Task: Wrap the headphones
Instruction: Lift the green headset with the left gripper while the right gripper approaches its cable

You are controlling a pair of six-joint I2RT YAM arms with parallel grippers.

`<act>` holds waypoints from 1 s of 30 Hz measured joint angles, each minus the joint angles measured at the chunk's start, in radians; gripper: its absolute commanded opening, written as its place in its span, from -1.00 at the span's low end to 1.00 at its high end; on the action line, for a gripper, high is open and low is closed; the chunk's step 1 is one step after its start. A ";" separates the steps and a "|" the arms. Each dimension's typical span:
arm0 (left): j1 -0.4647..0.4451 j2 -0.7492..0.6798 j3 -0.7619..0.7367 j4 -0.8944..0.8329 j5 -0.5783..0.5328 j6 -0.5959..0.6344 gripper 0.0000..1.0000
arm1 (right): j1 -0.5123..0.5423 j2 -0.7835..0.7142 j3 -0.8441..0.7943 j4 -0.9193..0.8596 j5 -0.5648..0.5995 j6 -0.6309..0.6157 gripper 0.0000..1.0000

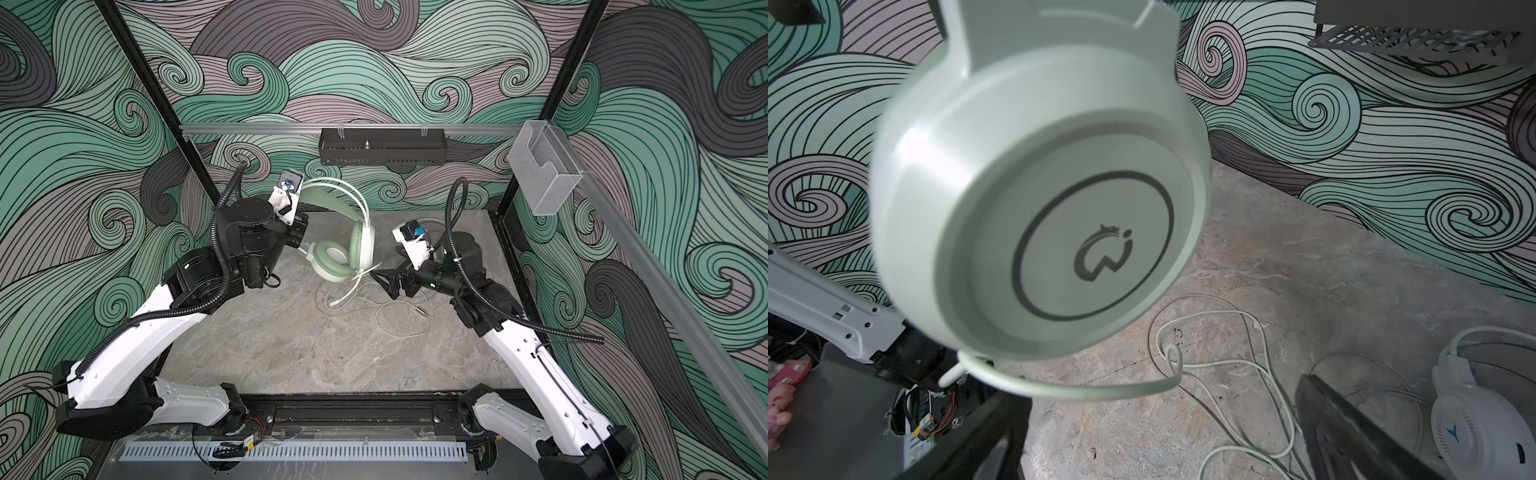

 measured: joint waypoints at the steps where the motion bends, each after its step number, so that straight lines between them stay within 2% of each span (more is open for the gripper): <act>1: 0.000 -0.002 0.000 -0.004 0.005 -0.004 -1.00 | 0.001 0.006 0.000 0.003 -0.006 -0.005 0.98; 10: 0.000 -0.024 0.000 -0.013 0.041 -0.040 -1.00 | 0.012 0.086 0.000 0.053 -0.051 -0.034 0.84; 13: 0.002 -0.024 0.008 -0.036 0.041 -0.063 -1.00 | 0.012 0.106 -0.003 0.085 -0.069 -0.027 0.74; 16: 0.002 -0.024 0.035 -0.066 0.042 -0.100 -1.00 | 0.012 0.124 -0.004 0.126 -0.090 -0.007 0.62; 21: 0.002 -0.021 0.129 -0.126 0.029 -0.189 -1.00 | 0.012 0.143 -0.013 0.203 -0.123 0.045 0.56; 26: 0.002 -0.011 0.224 -0.177 -0.019 -0.286 -1.00 | 0.012 0.142 -0.024 0.259 -0.142 0.097 0.22; 30: 0.003 -0.011 0.238 -0.192 -0.030 -0.334 -1.00 | 0.012 0.142 -0.028 0.296 -0.160 0.134 -0.16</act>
